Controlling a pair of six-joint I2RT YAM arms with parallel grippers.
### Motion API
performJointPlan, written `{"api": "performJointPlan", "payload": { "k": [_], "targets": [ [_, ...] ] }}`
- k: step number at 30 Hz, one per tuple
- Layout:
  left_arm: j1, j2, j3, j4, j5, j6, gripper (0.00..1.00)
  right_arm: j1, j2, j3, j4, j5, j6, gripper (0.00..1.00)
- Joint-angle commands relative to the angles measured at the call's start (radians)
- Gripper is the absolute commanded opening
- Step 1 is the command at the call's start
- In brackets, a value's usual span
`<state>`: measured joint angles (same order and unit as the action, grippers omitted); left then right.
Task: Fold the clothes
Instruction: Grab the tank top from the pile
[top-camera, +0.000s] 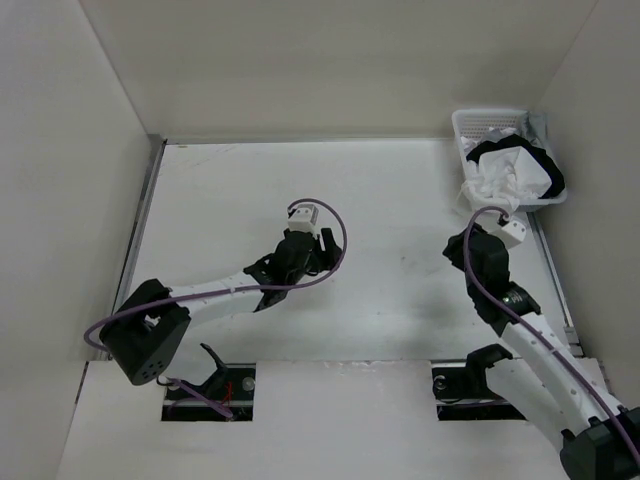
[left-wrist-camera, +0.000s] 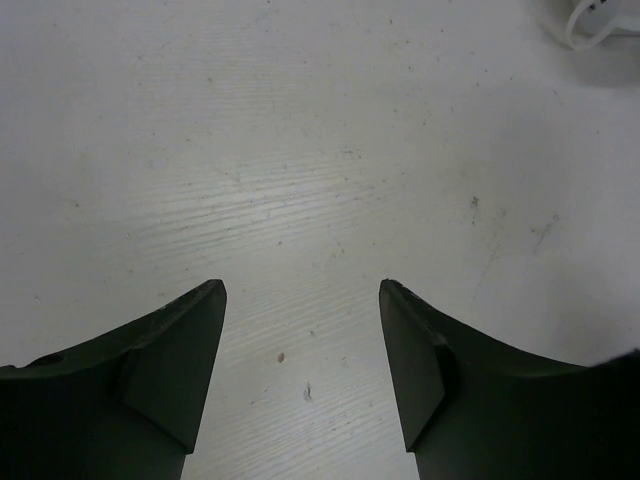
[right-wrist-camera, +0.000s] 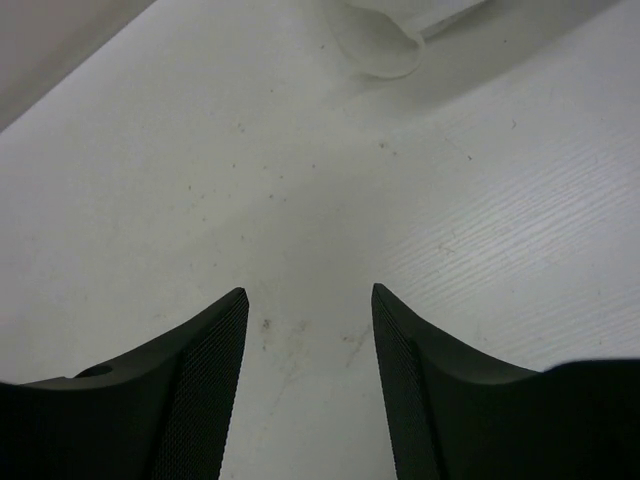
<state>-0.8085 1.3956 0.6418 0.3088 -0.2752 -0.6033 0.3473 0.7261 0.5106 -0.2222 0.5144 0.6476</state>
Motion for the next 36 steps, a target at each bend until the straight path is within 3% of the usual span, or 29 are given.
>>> {"api": "performJointPlan", "payload": {
  "k": [1,5,7,9,12,15,17,21,23,30,36],
  "targets": [
    [0.006,-0.058,-0.024,0.084,0.051,-0.001,0.62,-0.04,0.018,0.034,0.101,-0.053,0.0,0.52],
    [0.007,-0.075,-0.06,0.13,0.05,0.008,0.6,-0.061,0.035,0.065,0.101,-0.057,-0.011,0.26],
    [0.009,-0.072,-0.073,0.157,0.051,0.01,0.57,-0.078,0.051,0.092,0.084,-0.057,-0.017,0.07],
    [0.006,-0.06,-0.083,0.188,0.053,0.016,0.42,-0.121,0.091,0.146,0.069,-0.031,-0.035,0.0],
    [-0.002,-0.053,-0.087,0.202,0.059,0.025,0.12,-0.259,0.194,0.267,0.057,-0.04,-0.068,0.0],
    [0.01,-0.084,-0.097,0.194,0.051,0.028,0.08,-0.429,0.359,0.402,0.089,-0.036,-0.091,0.08],
    [0.019,-0.089,-0.103,0.199,0.057,0.028,0.12,-0.516,0.491,0.477,0.133,-0.021,-0.088,0.16],
    [0.029,-0.06,-0.103,0.21,0.057,0.02,0.34,-0.636,0.729,0.639,0.162,-0.005,-0.083,0.45],
    [0.033,-0.056,-0.105,0.216,0.062,0.011,0.43,-0.669,0.827,0.719,0.155,-0.026,-0.097,0.52],
    [0.035,-0.038,-0.117,0.256,0.08,0.007,0.48,-0.712,1.015,0.848,0.175,-0.149,-0.167,0.59],
    [0.033,0.008,-0.108,0.274,0.099,-0.003,0.48,-0.712,1.099,0.894,0.196,-0.215,-0.155,0.5]
  ]
}}
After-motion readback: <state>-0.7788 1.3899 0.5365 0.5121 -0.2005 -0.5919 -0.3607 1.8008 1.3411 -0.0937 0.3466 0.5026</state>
